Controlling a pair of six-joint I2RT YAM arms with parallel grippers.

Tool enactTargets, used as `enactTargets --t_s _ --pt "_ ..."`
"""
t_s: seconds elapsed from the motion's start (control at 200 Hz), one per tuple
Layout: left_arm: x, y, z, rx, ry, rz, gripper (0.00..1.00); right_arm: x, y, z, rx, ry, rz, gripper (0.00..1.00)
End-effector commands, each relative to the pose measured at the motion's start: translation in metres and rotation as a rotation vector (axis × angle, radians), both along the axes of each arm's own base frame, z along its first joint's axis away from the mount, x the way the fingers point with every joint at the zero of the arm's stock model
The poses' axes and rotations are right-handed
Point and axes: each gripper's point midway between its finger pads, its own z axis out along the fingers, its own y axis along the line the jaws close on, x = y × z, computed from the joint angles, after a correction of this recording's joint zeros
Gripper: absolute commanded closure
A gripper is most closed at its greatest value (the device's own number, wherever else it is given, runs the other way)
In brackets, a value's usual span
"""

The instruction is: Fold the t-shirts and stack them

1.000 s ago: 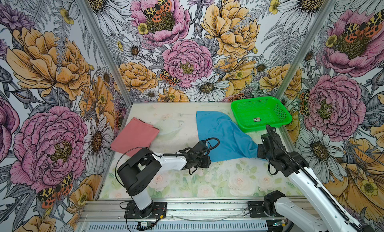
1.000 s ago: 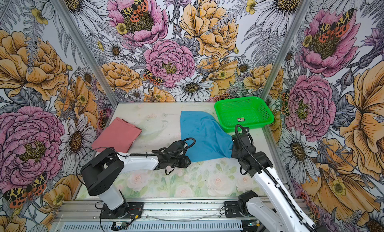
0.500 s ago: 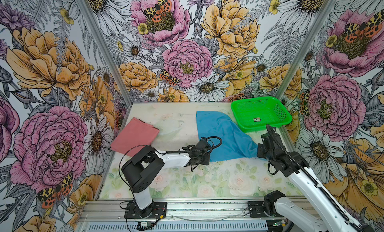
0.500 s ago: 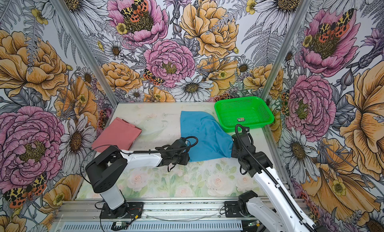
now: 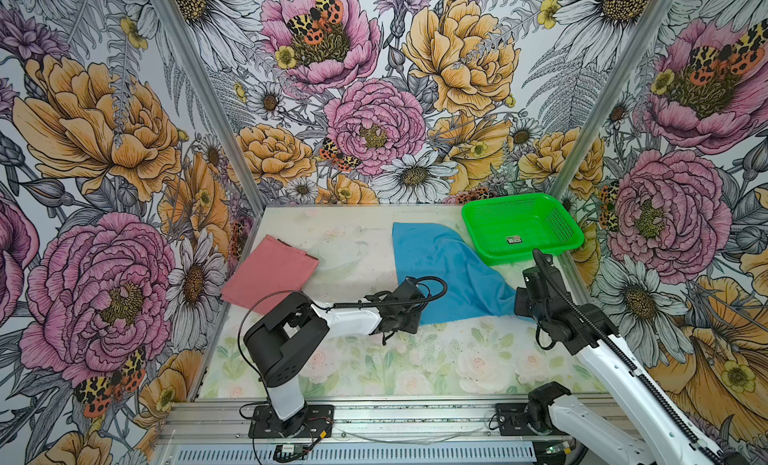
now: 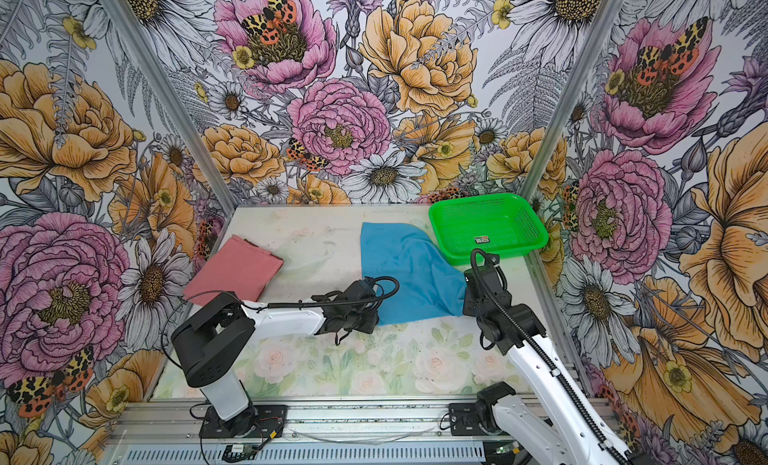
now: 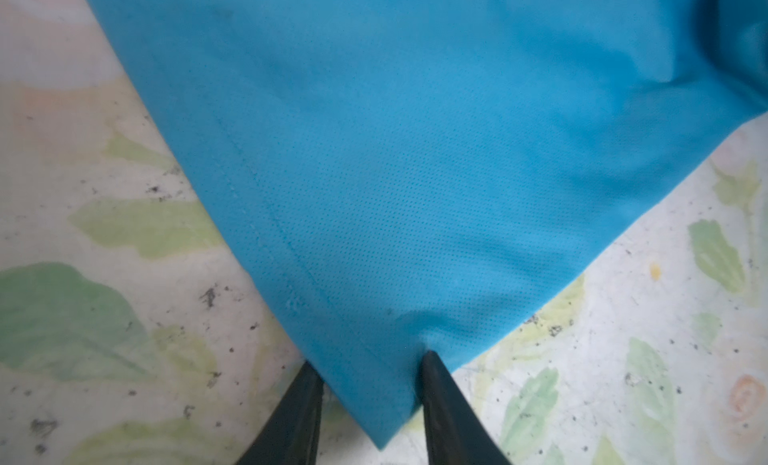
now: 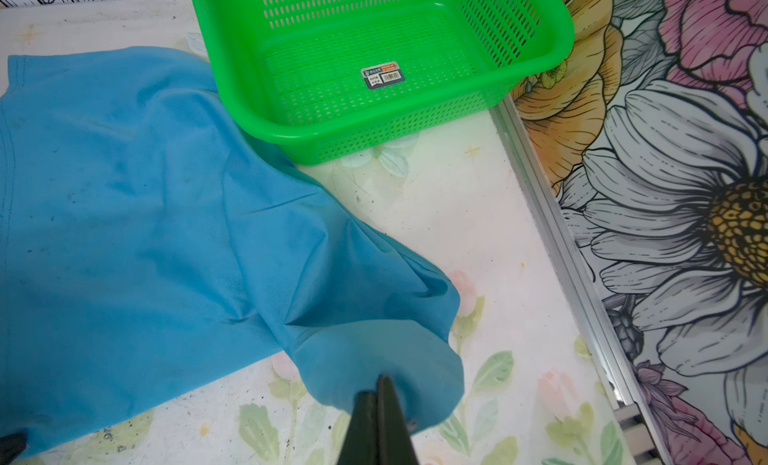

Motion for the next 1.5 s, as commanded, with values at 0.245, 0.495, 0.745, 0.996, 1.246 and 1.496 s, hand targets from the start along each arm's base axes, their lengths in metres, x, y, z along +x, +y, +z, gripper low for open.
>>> enactTargets --t_s 0.245,0.495,0.745,0.996,1.246,1.496 --pt "-0.031 0.032 -0.031 0.209 0.069 -0.058 0.7 0.001 0.0 0.005 0.007 -0.026 0.007 1.0" --pt "-0.038 0.032 -0.033 0.215 0.077 -0.103 0.64 0.002 0.0 0.005 0.009 -0.026 0.007 1.0" --pt "-0.045 0.036 -0.034 0.205 0.097 -0.113 0.64 0.002 0.002 0.005 0.014 -0.023 0.015 1.0" --pt "-0.027 0.036 -0.02 0.175 0.054 -0.081 1.0 0.006 0.013 0.009 0.031 -0.017 0.08 1.0" --pt "0.037 0.086 0.108 0.055 -0.121 0.072 1.0 0.032 0.045 0.049 0.068 -0.038 0.258 1.0" --pt "0.101 0.166 0.299 -0.124 -0.386 0.231 1.0 0.107 0.068 0.157 0.038 -0.2 0.335 1.0"
